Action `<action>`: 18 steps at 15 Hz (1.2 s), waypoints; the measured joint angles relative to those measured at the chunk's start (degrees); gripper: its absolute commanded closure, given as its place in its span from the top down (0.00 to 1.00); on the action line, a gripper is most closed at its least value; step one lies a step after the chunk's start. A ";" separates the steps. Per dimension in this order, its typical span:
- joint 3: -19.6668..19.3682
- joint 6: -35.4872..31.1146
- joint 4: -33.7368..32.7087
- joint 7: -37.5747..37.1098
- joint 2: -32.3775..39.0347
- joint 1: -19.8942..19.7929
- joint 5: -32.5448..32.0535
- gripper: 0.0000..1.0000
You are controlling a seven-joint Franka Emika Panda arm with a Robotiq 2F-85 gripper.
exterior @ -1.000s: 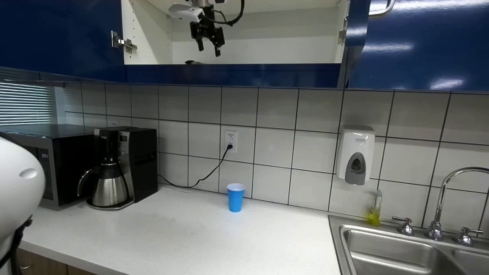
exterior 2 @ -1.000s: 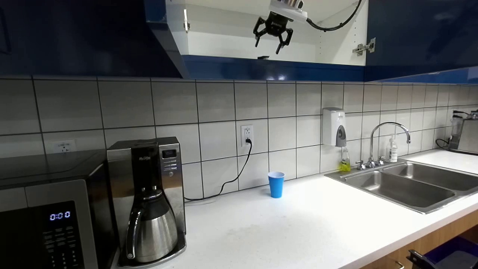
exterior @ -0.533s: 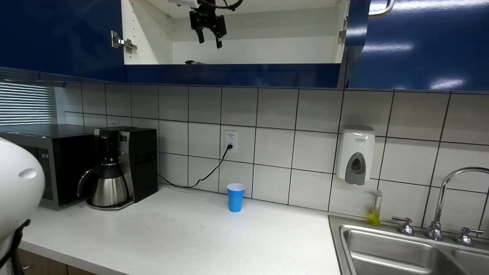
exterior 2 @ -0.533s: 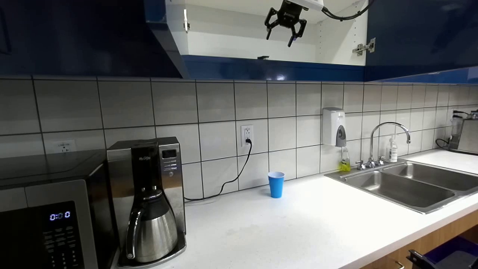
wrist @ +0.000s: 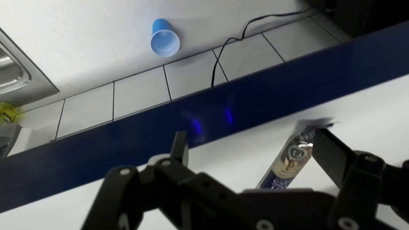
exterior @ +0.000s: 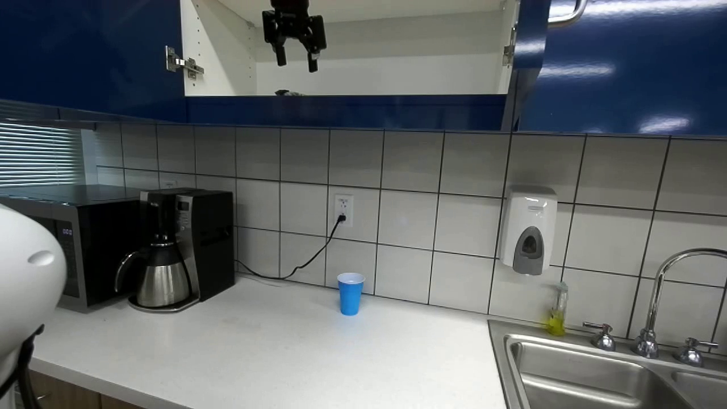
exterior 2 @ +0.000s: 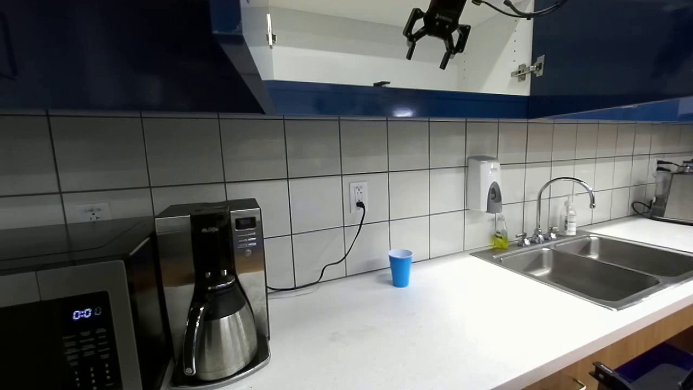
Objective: Pick up the object from the counter and put it in the cabinet
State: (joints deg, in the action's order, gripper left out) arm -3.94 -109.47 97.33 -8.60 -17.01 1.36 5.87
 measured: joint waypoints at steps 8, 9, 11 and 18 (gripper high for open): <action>-1.76 10.33 15.24 7.58 -13.40 0.00 0.07 1.00; -2.09 11.82 17.01 8.22 -14.77 -0.01 0.07 1.00; -2.62 14.19 20.36 9.19 -16.98 -0.07 0.07 1.00; -2.85 16.01 30.83 10.00 -20.42 -0.64 -0.53 1.00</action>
State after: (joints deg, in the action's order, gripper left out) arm -6.79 -93.45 128.16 1.41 -37.43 0.72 5.34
